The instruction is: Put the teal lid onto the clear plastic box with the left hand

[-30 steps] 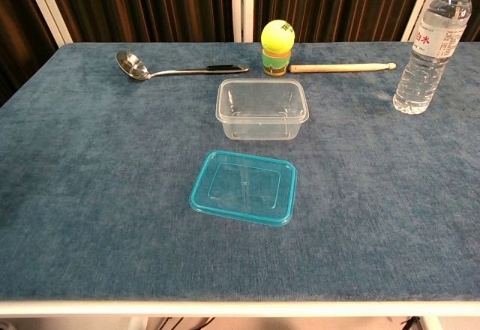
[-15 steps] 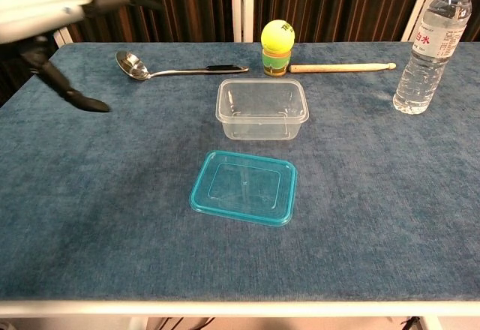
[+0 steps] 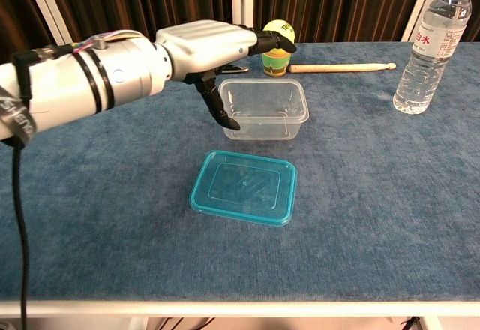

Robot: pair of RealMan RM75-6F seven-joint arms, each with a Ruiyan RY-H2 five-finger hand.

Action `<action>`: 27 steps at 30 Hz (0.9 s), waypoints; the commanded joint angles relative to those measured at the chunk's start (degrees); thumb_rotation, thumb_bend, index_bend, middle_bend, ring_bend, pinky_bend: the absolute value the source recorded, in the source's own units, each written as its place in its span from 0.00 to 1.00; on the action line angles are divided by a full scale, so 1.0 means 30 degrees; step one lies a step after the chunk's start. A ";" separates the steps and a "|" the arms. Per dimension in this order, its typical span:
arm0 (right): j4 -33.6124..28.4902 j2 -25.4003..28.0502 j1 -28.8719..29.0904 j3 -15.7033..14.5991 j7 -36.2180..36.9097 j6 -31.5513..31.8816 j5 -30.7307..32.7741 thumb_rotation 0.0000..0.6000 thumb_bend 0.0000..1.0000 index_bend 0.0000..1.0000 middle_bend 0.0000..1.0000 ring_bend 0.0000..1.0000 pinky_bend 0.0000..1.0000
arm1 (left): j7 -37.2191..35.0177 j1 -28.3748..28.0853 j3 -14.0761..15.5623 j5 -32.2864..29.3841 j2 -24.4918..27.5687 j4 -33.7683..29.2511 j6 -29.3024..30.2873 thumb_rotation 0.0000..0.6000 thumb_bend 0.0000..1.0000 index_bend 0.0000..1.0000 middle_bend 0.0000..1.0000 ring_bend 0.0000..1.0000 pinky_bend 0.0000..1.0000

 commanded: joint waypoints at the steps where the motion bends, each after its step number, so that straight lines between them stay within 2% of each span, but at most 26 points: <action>1: 0.0157 -0.0007 -0.0042 0.0012 0.0222 -0.0023 0.0164 1.00 0.11 0.00 0.00 0.00 0.00 | 0.0200 -0.1172 -0.0297 -0.0939 -0.1025 0.1607 -0.0972 1.00 0.00 0.07 0.02 0.00 0.00; 8: 0.0557 0.0002 -0.0177 0.0114 0.0797 -0.0017 0.0650 1.00 0.11 0.00 0.00 0.00 0.00 | 0.0455 -0.1896 0.0147 -0.1877 -0.1213 0.3228 -0.1901 1.00 0.00 0.07 0.02 0.00 0.00; 19: 0.0706 -0.0091 -0.0087 0.0170 0.0977 -0.0409 0.1026 1.00 0.11 0.00 0.00 0.00 0.00 | 0.0353 -0.2460 0.0227 -0.3082 -0.0859 0.5030 -0.2219 1.00 0.00 0.07 0.02 0.00 0.00; 23: 0.0776 -0.0130 -0.0104 0.0140 0.1051 -0.0467 0.1077 1.00 0.11 0.00 0.00 0.00 0.00 | 0.0149 -0.2039 0.0544 -0.3222 -0.0302 0.4065 -0.1761 1.00 0.00 0.07 0.02 0.00 0.00; 27: 0.0916 -0.0149 -0.0084 0.0123 0.1216 -0.0513 0.1050 1.00 0.11 0.00 0.00 0.00 0.00 | 0.0577 -0.0894 0.1171 -0.3039 0.1215 0.1172 -0.0303 1.00 0.00 0.05 0.02 0.00 0.00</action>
